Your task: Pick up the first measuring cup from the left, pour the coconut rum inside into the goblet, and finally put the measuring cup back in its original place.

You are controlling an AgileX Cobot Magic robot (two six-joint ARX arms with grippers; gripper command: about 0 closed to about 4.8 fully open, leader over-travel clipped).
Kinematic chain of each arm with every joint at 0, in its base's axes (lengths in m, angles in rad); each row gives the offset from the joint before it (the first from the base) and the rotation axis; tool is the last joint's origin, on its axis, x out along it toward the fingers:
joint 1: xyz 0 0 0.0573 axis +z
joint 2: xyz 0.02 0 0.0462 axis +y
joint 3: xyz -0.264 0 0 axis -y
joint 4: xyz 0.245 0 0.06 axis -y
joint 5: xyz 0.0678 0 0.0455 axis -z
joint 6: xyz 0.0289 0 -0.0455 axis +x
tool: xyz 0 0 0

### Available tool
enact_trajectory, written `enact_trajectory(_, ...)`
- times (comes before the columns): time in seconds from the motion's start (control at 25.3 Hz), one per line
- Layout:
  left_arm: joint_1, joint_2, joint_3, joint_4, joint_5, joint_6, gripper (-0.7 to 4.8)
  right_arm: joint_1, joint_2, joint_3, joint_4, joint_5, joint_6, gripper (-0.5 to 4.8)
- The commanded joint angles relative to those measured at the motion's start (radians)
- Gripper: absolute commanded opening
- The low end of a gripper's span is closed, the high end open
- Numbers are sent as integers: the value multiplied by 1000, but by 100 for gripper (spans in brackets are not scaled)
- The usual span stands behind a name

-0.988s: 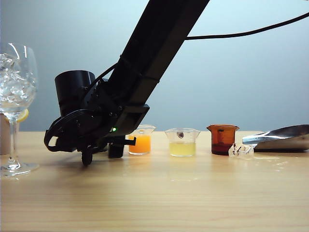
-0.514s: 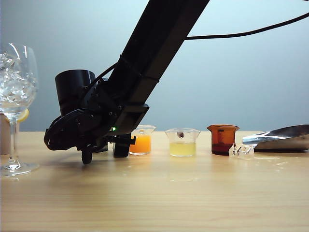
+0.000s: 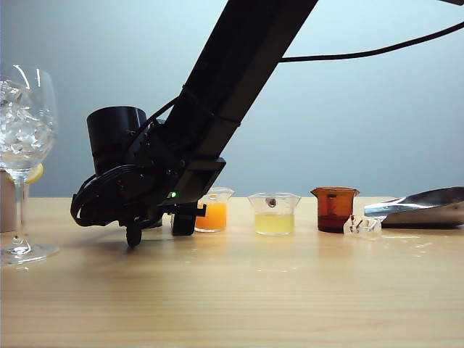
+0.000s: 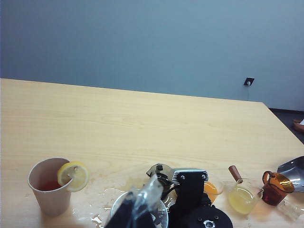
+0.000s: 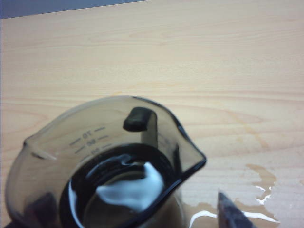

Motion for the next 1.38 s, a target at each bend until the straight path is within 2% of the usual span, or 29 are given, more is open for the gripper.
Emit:
enact_trajectory(0.04, -1, -1, 4, 13, 6, -3, -4, -2, 1, 14, 10, -8, -19, 438)
enact_trajectory(0.47, -1, -1, 4, 13, 6, -3, -4, -2, 44, 97, -2, -26, -38, 437)
enact_trajectory(0.95, -1, -1, 4, 13, 6, 0, -4, -27, 44, 100, -17, -40, -37, 418)
enact_trajectory(1.07, -1, -1, 4, 13, 6, 1, -4, -27, 44, 100, -18, -55, -38, 381)
enact_trajectory(1.19, -1, -1, 4, 13, 6, 1, -4, -26, 44, 100, -18, -79, -38, 322)
enact_trajectory(1.38, -1, -1, 4, 13, 6, 1, -4, -24, 44, 100, -18, -106, -38, 141)
